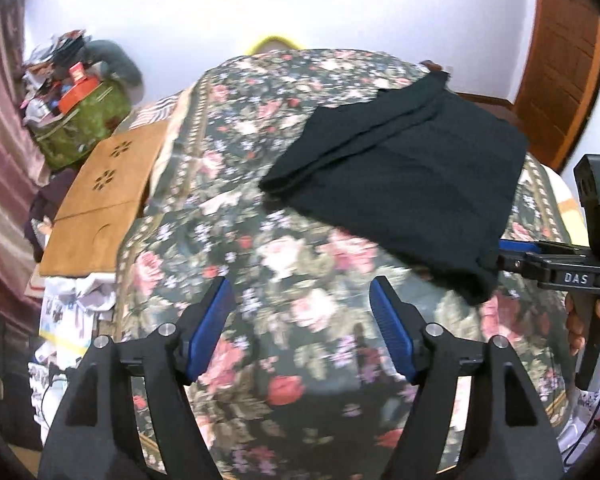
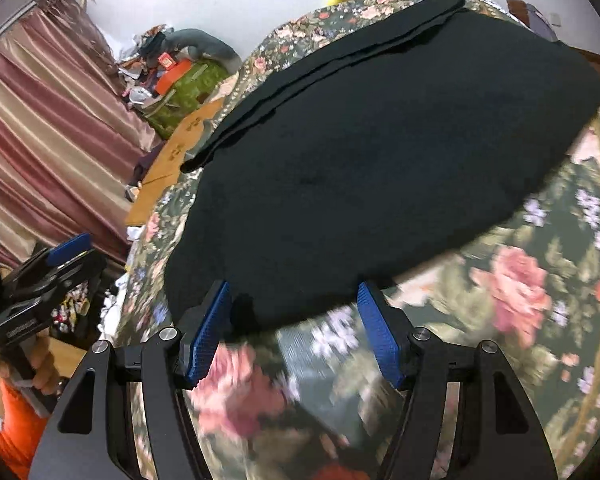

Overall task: Fold small clothes
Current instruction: 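Release the folded shirt and press it flat with both grippers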

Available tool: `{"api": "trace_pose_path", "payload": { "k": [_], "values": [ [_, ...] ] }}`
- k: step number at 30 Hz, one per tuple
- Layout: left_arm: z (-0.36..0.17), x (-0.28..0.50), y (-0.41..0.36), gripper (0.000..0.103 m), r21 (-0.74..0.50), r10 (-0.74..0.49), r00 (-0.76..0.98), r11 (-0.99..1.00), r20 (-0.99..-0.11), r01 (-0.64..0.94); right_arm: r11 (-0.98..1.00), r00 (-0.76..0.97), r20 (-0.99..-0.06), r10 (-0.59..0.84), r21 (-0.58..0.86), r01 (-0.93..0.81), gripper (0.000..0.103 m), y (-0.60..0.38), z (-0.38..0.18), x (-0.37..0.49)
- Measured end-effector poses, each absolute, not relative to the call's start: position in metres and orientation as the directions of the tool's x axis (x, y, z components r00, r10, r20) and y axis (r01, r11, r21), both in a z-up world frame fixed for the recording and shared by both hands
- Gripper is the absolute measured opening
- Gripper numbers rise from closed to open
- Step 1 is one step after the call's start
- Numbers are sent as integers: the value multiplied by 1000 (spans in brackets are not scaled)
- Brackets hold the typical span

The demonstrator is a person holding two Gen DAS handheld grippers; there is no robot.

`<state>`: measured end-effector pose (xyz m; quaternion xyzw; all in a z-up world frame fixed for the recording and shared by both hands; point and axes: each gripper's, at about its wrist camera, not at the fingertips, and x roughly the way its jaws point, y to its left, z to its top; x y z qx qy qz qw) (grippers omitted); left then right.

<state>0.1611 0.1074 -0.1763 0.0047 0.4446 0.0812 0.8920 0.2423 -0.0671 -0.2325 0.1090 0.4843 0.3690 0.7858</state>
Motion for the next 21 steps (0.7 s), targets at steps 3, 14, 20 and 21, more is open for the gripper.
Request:
{"api": "trace_pose_path", "payload": {
  "k": [3, 14, 20, 21],
  "values": [
    [-181, 160, 121, 74, 70, 158, 581, 983, -798, -171, 735, 295, -701, 649, 478, -482, 39, -59, -237, 244],
    [-174, 184, 120, 77, 61, 146, 586, 985, -797, -163, 704, 252, -717, 650, 443, -555, 8, -97, -235, 236],
    [-177, 229, 102, 78, 33, 84, 575, 995, -814, -99, 749, 283, -754, 593, 388, -537, 8, -143, -241, 229],
    [-178, 237, 100, 78, 23, 71, 571, 996, -818, -92, 759, 290, -759, 583, 382, -527, 8, -151, -242, 230]
  ]
}}
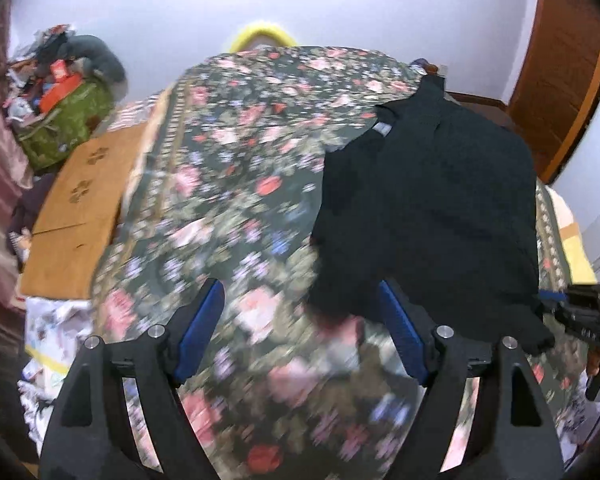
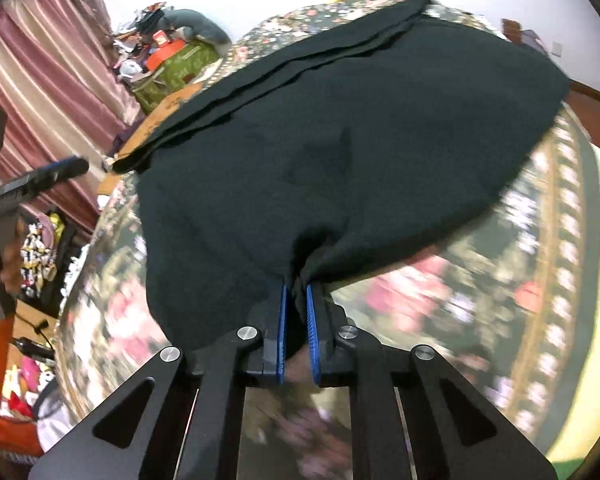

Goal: Fold small clothes

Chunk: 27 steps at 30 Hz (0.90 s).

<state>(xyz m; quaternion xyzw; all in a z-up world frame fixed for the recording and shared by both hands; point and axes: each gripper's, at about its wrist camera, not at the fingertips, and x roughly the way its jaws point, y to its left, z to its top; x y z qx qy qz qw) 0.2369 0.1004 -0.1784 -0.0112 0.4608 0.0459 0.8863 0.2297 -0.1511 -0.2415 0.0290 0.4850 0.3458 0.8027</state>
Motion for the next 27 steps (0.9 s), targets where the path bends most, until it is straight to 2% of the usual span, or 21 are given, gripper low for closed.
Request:
{"api": "trace_pose_path", "payload": {
  "k": [3, 8, 11, 14, 16, 17, 18, 19, 27],
  "values": [
    [-187, 270, 96, 78, -22, 28, 549, 996, -835, -85, 799, 319, -778, 541, 357, -484, 8, -181, -246, 231],
    [-214, 319, 81, 78, -173, -138, 479, 984, -867, -31, 854, 369, -810, 456, 281, -438, 9, -209, -248, 231],
    [-227, 340, 66, 78, -227, -201, 446, 974, -872, -5, 857, 363, -802, 474, 325, -400, 15, -223, -246, 231],
    [-238, 357, 55, 59, -238, -218, 417, 971, -882, 5, 866, 377, -797, 471, 336, -372, 22, -231, -243, 229],
    [-243, 365, 49, 37, -223, -210, 410, 975, -888, 16, 872, 393, -796, 461, 324, -367, 26, -234, -241, 228],
    [-244, 368, 44, 30, -210, -208, 405, 977, -890, 41, 874, 408, -788, 460, 323, -362, 29, -234, -240, 227],
    [-244, 369, 43, 15, -201, -201, 403, 979, -893, 42, 876, 416, -786, 458, 320, -360, 31, -233, -239, 227],
    [-245, 369, 42, 6, -202, -201, 397, 979, -896, 38, 879, 426, -781, 456, 319, -355, 32, -239, -240, 226],
    [-238, 322, 70, 7, -196, -170, 448, 980, -878, -11, 871, 446, -761, 472, 324, -369, 35, -225, -234, 224]
  ]
}}
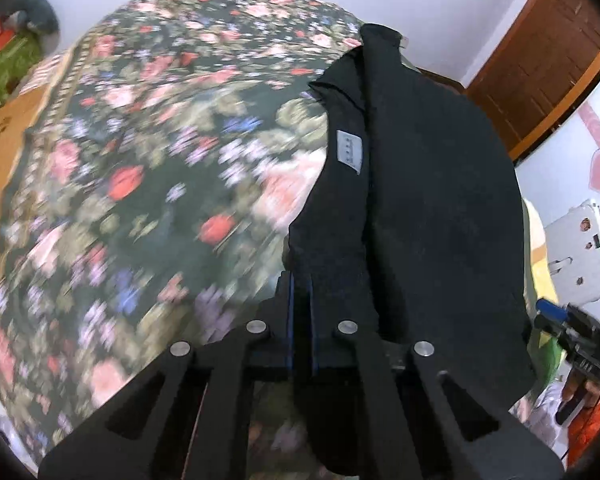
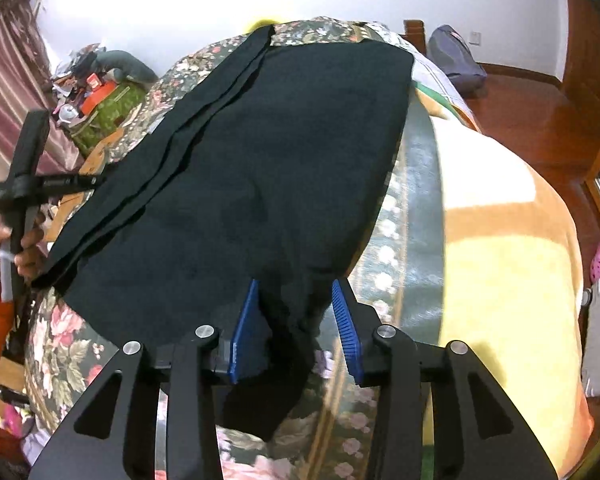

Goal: Fold small clothes

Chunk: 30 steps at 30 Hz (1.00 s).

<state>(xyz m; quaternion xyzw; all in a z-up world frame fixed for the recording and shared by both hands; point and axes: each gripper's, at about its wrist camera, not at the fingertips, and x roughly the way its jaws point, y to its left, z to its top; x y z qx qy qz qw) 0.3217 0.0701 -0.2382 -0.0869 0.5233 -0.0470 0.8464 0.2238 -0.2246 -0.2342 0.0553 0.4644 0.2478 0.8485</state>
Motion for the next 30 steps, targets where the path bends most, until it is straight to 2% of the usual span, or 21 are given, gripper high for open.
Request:
{"api": "trace_pose_path", "payload": {
  "k": [6, 11, 14, 17, 18, 19, 25, 27, 30],
  "values": [
    [-230, 254, 94, 7, -99, -60, 457, 993, -888, -61, 844, 443, -745, 498, 301, -443, 35, -197, -225, 220],
    [-230, 212, 109, 10, -69, -25, 440, 994, -898, -85, 813, 439, -727, 528, 283, -510, 35, -171, -217, 221],
    [-221, 200, 110, 12, 12, 54, 448, 995, -893, -97, 796, 428, -728, 535, 265, -544, 35, -159, -218, 222],
    [-203, 201, 110, 27, 52, 103, 478, 992, -872, -119, 787, 422, -735, 531, 244, -567, 39, -147, -220, 224],
    [-198, 203, 111, 38, 46, 102, 492, 991, -864, -124, 785, 421, -737, 529, 236, -573, 43, -146, -221, 225],
    [-192, 207, 110, 48, 36, 97, 513, 991, -853, -126, 784, 420, -740, 525, 228, -578, 44, -143, -222, 226],
    [-176, 244, 71, 83, -15, 9, 568, 999, -823, -37, 775, 357, -779, 516, 247, -582, 47, -137, -244, 230],
    [-185, 262, 53, 86, -8, -10, 546, 1000, -837, 7, 778, 372, -771, 517, 241, -581, 51, -140, -247, 230],
    [-206, 287, 30, 86, 14, -16, 486, 998, -874, 58, 776, 365, -771, 521, 250, -578, 52, -142, -248, 232]
  ]
}}
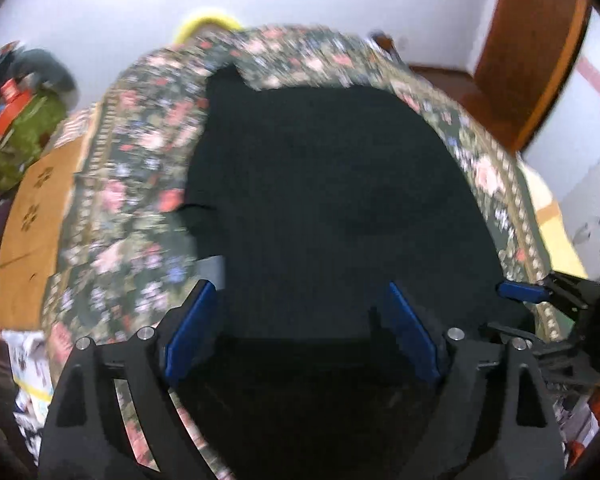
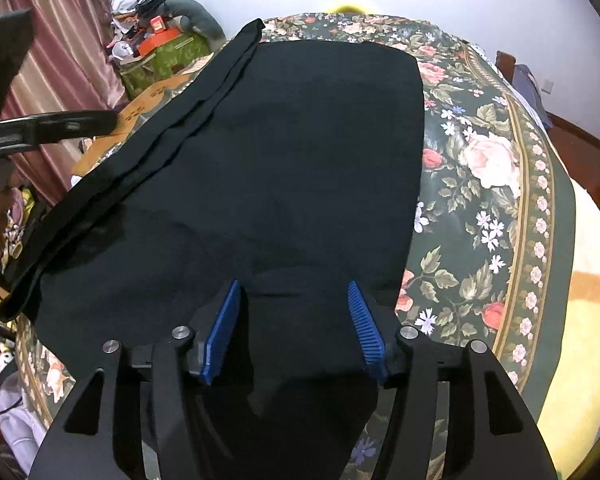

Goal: Fold small clothes

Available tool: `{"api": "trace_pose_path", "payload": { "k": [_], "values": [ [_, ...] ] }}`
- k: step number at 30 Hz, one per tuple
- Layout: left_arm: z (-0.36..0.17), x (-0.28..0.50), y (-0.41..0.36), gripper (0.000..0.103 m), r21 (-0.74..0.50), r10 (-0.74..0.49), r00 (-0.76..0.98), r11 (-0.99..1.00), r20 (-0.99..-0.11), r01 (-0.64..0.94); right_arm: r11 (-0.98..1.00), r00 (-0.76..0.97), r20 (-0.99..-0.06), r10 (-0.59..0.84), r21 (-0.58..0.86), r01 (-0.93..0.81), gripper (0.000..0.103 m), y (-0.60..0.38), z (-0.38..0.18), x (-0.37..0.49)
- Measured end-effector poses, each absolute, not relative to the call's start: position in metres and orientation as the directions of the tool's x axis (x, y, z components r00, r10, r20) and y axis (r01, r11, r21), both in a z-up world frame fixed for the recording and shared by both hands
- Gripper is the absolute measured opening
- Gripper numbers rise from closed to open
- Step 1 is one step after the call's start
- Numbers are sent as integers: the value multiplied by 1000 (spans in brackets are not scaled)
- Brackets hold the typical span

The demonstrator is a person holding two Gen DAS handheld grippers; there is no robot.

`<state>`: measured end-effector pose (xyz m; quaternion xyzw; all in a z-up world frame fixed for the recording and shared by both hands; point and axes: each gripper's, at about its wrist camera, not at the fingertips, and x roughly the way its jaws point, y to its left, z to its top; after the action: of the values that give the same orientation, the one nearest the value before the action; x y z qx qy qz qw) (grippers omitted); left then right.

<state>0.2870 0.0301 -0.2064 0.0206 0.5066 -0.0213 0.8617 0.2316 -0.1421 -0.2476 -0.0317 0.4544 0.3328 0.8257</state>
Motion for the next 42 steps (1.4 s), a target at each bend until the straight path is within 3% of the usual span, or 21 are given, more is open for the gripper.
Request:
{"api": "trace_pose_path", "payload": {
  "k": [4, 6, 14, 17, 22, 29, 33, 36, 39, 42],
  "values": [
    [-243, 310, 15, 88, 114, 70, 389, 989, -918, 91, 773, 365, -768, 526, 254, -581, 52, -138, -245, 230],
    [-243, 309, 26, 88, 79, 38, 401, 993, -915, 84, 772, 364, -767, 528, 256, -581, 54, -137, -245, 227],
    [-230, 276, 136, 85, 180, 236, 400, 968, -886, -172, 770, 362, -760, 540, 274, -576, 56, -140, -245, 224],
    [-228, 260, 177, 79, 202, 290, 357, 943, -888, -264, 775, 366, -761, 536, 271, -571, 56, -140, -244, 222],
    [-210, 244, 197, 79, 102, 219, 395, 950, -892, -296, 778, 358, -774, 523, 263, -570, 56, -137, -240, 223],
    [-198, 248, 124, 81, -32, 27, 454, 992, -891, -122, 782, 369, -777, 510, 241, -574, 56, -138, -233, 223],
    [-209, 239, 68, 83, -16, -17, 426, 1000, -905, 6, 784, 366, -780, 508, 243, -572, 56, -139, -234, 217],
    [-225, 224, 48, 83, 60, 27, 403, 996, -915, 70, 786, 365, -781, 507, 246, -567, 56, -142, -234, 210],
    [-225, 200, 54, 91, 82, 47, 434, 995, -900, 62, 790, 368, -783, 500, 239, -564, 56, -147, -233, 206],
    [-223, 179, 82, 93, 51, 39, 425, 999, -904, 17, 797, 377, -783, 494, 234, -557, 56, -152, -230, 203]
  ]
}}
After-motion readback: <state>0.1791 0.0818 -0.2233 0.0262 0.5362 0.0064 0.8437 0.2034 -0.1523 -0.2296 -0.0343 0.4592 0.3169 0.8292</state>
